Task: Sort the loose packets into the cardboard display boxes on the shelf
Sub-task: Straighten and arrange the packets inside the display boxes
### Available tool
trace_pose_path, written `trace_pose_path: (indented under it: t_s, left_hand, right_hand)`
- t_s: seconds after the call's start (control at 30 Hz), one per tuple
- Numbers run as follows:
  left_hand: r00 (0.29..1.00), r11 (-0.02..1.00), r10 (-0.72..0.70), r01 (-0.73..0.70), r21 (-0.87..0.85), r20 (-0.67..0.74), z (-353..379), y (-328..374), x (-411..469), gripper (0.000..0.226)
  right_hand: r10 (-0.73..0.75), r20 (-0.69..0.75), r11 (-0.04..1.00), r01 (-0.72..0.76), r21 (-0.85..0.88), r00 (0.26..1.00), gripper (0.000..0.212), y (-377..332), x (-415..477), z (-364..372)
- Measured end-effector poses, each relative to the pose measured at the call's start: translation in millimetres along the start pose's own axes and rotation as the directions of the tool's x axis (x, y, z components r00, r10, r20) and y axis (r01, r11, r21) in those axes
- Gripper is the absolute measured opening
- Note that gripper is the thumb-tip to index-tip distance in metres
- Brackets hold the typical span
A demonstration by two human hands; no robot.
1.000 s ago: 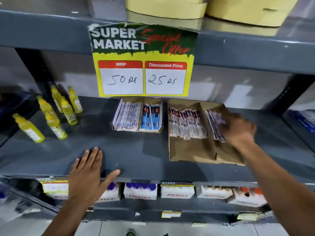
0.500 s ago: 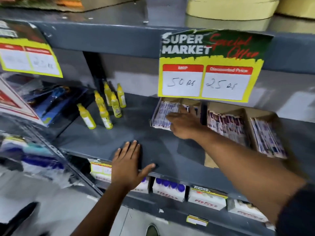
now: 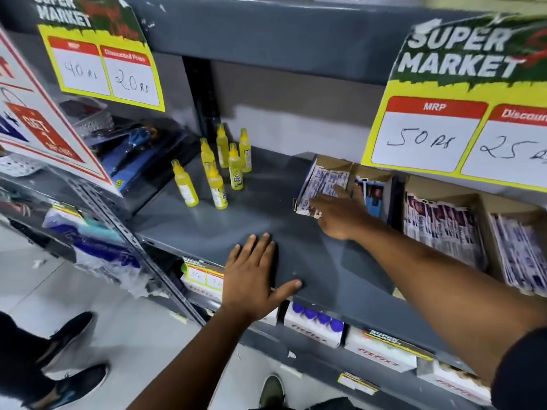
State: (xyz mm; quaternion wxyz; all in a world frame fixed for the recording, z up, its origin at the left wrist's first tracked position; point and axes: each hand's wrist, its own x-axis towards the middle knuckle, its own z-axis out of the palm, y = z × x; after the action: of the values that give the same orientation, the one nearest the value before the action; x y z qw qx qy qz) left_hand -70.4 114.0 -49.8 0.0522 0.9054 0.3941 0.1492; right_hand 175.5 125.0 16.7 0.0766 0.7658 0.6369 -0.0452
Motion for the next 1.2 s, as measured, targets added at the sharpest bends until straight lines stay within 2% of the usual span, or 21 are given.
trace_pose_path:
  t_s: [0.2,0.43,0.8,1.2]
  left_hand:
    - [1.000,1.000,0.001,-0.001,0.012,-0.001,2,-1,1,0.093]
    - [1.000,1.000,-0.005,0.005,0.025,-0.006,3,-1,0,0.093]
    - [1.000,1.000,-0.012,0.012,0.023,-0.004,5,-2,0,0.092]
    - [1.000,1.000,-0.008,0.008,0.009,-0.004,4,-2,0,0.092]
  right_hand:
    - [0.049,-0.002,0.999,-0.049,0.000,0.999,0.051,2,-2,1]
    - [0.018,-0.025,0.998,-0.020,-0.057,1.000,0.052,-3,-6,-1]
    - [0.095,0.005,0.992,-0.094,-0.081,0.995,0.051,-7,-2,-9]
    - [0.093,0.035,0.991,-0.090,-0.096,0.995,0.059,-7,0,-8]
